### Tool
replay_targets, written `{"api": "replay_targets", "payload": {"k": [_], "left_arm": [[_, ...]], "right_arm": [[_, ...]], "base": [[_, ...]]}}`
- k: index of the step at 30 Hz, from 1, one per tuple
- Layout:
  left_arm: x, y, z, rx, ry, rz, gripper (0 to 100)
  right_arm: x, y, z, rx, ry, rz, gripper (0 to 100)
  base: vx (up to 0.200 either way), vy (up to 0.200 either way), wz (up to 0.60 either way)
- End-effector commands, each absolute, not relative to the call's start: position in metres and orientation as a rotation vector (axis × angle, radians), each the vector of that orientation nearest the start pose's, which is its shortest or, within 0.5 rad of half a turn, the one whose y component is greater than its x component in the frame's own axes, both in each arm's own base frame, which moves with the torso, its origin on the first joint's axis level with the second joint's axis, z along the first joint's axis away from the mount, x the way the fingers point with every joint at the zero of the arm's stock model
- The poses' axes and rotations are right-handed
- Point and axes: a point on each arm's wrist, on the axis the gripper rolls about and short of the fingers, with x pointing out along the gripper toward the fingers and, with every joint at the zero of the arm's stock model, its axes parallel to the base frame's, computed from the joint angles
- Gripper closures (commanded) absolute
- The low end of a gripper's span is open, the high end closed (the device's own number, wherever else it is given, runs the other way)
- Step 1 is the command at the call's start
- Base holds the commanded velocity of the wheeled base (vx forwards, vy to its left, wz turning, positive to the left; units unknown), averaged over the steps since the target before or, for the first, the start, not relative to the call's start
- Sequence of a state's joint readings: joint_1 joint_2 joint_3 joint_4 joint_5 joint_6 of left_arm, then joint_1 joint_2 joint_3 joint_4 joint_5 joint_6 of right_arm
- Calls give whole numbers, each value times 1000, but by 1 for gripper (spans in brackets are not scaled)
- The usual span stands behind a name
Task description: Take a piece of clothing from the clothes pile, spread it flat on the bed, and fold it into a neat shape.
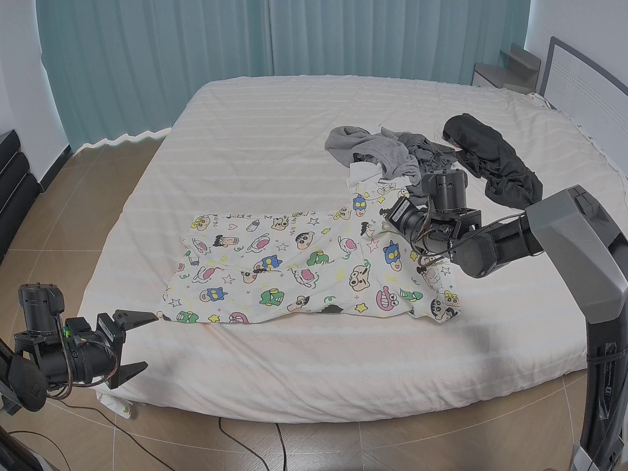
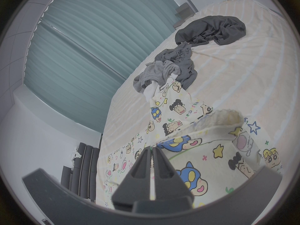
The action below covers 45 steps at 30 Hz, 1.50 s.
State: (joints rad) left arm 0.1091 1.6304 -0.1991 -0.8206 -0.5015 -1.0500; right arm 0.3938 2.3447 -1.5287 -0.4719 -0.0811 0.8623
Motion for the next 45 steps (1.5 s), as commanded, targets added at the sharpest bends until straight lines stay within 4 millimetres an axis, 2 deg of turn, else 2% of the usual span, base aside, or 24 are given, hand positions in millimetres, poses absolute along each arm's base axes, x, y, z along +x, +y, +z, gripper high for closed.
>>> {"api": "replay_targets", "payload": {"k": [1, 9, 16, 24, 36, 45], "left_arm": [[199, 11, 80, -1188, 742, -38, 0], [199, 11, 79, -1189, 743, -37, 0], [199, 11, 79, -1189, 743, -37, 0], [199, 11, 79, -1189, 743, -37, 0], [199, 11, 80, -1189, 740, -38, 0], [199, 11, 80, -1188, 742, -38, 0]], "right_arm": [[445, 184, 98, 762, 461, 139, 100], [454, 186, 96, 766, 442, 141, 100], [459, 187, 106, 767, 424, 149, 100], [453, 189, 100, 747, 486, 127, 100], [410, 190, 80, 681, 611, 47, 100], [366, 200, 88, 681, 677, 70, 100]], "base": [[0, 0, 0], [0, 0, 0], [0, 0, 0], [0, 0, 0], [0, 0, 0], [0, 0, 0]]}}
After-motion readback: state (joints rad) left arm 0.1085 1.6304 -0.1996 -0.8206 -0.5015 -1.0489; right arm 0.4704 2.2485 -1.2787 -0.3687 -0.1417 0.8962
